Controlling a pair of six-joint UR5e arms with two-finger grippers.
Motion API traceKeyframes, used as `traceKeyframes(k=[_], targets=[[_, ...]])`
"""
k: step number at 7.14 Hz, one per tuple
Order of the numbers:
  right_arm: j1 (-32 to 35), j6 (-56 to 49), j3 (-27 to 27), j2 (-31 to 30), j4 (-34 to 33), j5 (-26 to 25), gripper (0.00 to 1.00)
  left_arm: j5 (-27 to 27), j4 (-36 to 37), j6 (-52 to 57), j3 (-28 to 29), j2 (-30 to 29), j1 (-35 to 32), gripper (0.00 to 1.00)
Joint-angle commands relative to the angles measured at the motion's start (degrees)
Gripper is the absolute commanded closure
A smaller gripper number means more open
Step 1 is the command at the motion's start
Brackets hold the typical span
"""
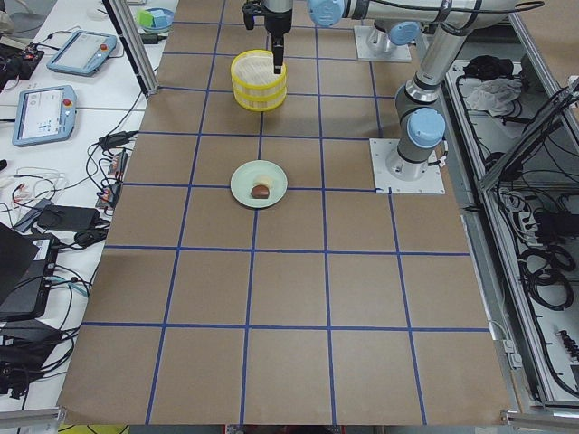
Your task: Place buns in different layers of steamer
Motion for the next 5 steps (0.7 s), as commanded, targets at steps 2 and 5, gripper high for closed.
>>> traceKeyframes(k=[2, 5], targets=[[0.09, 0.0, 0.02, 0.0, 0.03, -0.09, 0.0, 0.87, -0.08, 0.39, -0.2, 0.0, -0.08, 0.0], [0.09, 0.0, 0.02, 0.0, 0.12, 0.0, 0.0, 0.88, -0.43, 0.57, -0.2, 0.0, 0.0, 0.0]])
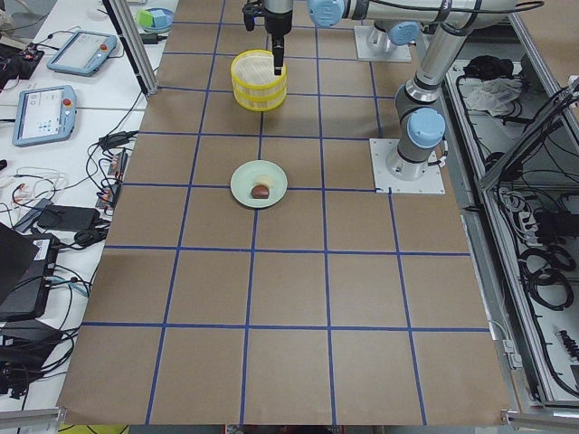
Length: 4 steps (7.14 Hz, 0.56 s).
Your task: Place buns in different layers of steamer
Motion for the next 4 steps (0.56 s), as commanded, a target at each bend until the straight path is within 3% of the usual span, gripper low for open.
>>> traceKeyframes(k=[1, 4], targets=[[0.0, 0.0, 0.0, 0.0, 0.22, -0.08, 0.0, -0.23, 0.45, 0.03, 0.0, -0.09, -0.33, 0.0], [0.0, 0.0, 0.0, 0.0, 0.04, -0.17, 0.0, -0.06, 0.63, 0.29, 0.0, -0.09, 0.1, 0.0]])
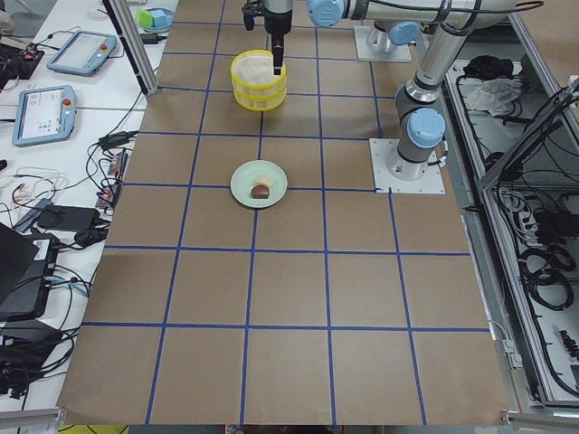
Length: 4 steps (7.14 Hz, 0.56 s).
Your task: Place buns in different layers of steamer
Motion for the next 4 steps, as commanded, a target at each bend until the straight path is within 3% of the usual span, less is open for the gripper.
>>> traceKeyframes(k=[1, 4], targets=[[0.0, 0.0, 0.0, 0.0, 0.19, -0.29, 0.0, 0.07, 0.2, 0.1, 0.0, -0.01, 0.11, 0.0], [0.09, 0.0, 0.09, 0.0, 0.19, -0.47, 0.0, 2.78, 0.02, 2.63, 0.0, -0.09, 2.72, 0.0]])
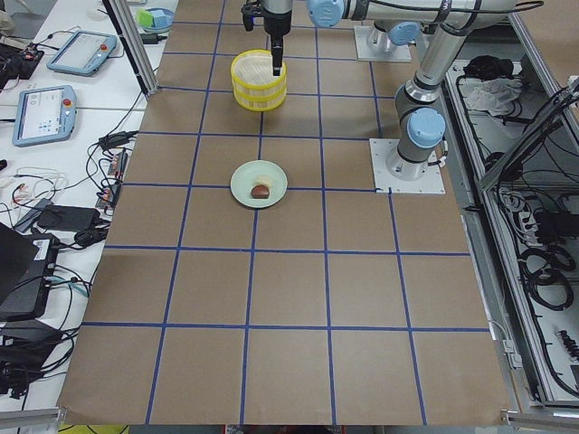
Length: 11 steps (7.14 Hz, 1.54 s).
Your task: Place buns in different layers of steamer
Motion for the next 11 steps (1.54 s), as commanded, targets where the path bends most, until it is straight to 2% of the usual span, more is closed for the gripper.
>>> traceKeyframes(k=[1, 4, 6, 8, 9, 11], targets=[[0.03, 0.0, 0.03, 0.0, -0.06, -0.01, 0.0, 1.05, -0.3, 4.22, -0.03, -0.06, 4.65, 0.0], [0.03, 0.0, 0.03, 0.0, 0.03, -0.1, 0.0, 1.4, -0.04, 5.55, -1.77, -1.55, 8.8, 0.0], [0.38, 0.17, 0.64, 0.26, 0.12, -0.28, 0.0, 1.66, 7.99, 10.02, -4.33, -6.1, 14.33, 0.0], [1.08, 0.61, 5.54, 3.41, -0.75, -0.28, 0.0, 0.62, 8.04, 21.69, -4.51, -8.93, 18.1, 0.0], [1.35, 0.88, 7.05, 6.12, -2.15, -0.28, 0.0, -2.96, 8.13, 23.38, -4.95, -10.42, 18.74, 0.0], [1.61, 0.96, 7.24, 15.76, -15.97, -0.36, 0.0, -3.08, 9.7, 24.98, -6.18, -14.89, 18.92, 0.0]])
